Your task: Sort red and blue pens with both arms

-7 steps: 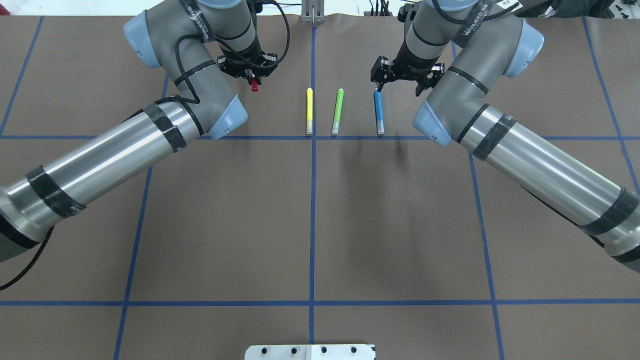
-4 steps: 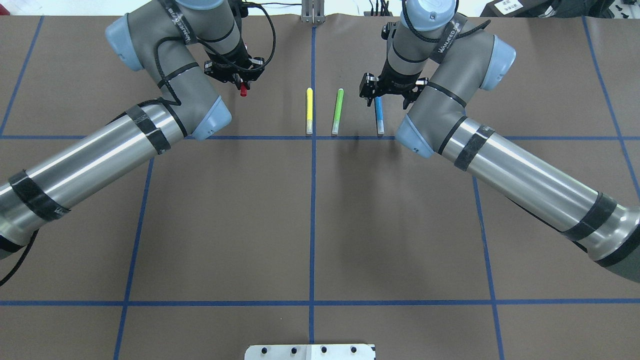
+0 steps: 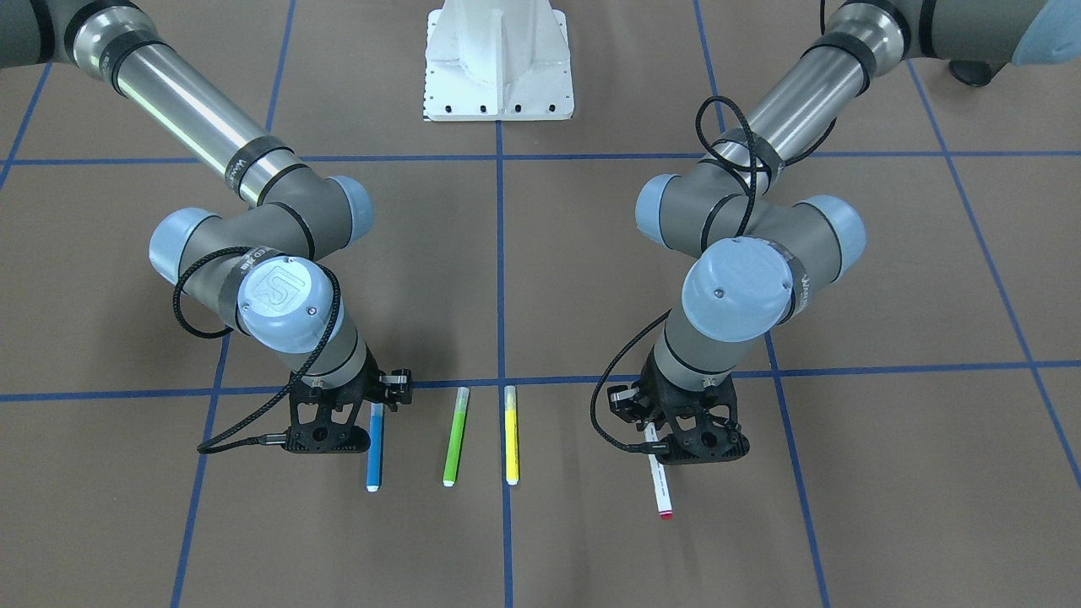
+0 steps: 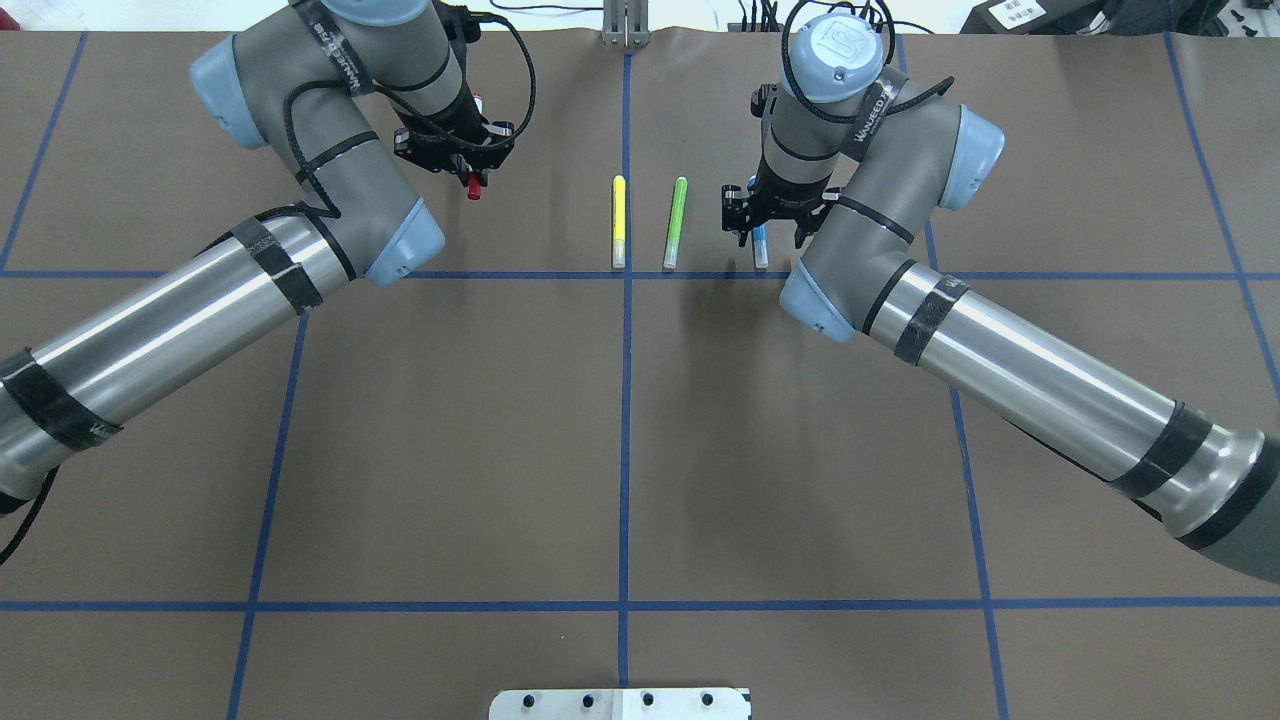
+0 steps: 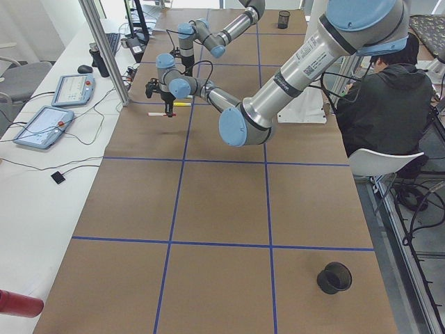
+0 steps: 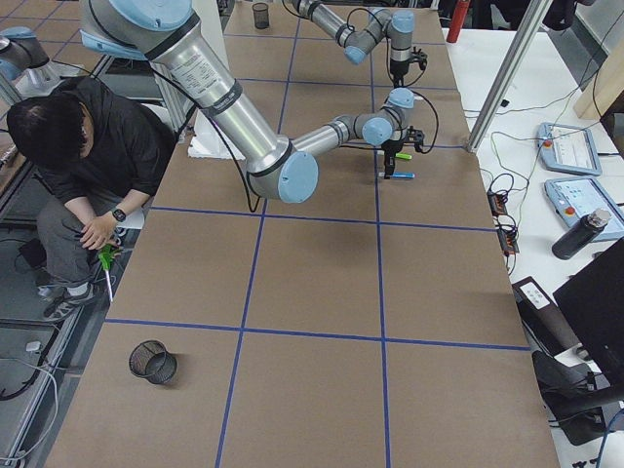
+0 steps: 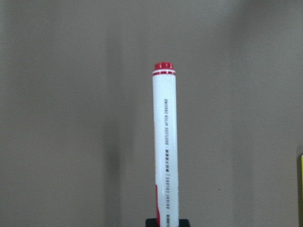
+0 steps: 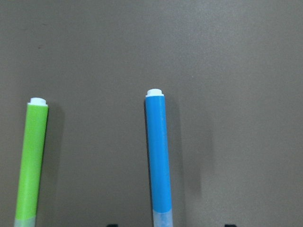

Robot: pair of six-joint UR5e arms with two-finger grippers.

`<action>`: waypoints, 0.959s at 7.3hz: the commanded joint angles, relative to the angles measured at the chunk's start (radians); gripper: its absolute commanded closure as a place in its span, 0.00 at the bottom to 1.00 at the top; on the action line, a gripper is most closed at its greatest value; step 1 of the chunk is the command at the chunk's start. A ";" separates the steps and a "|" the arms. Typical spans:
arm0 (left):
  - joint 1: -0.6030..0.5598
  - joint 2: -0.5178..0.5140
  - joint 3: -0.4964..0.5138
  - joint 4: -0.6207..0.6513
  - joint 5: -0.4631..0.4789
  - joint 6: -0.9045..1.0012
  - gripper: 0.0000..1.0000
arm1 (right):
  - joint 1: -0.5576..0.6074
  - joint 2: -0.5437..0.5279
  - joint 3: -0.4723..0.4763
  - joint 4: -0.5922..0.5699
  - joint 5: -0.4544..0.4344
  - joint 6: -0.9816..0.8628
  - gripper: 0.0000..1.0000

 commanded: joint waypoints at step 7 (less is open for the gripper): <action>-0.004 0.033 -0.036 0.014 0.000 0.012 1.00 | -0.014 0.001 -0.018 0.000 -0.015 -0.044 0.42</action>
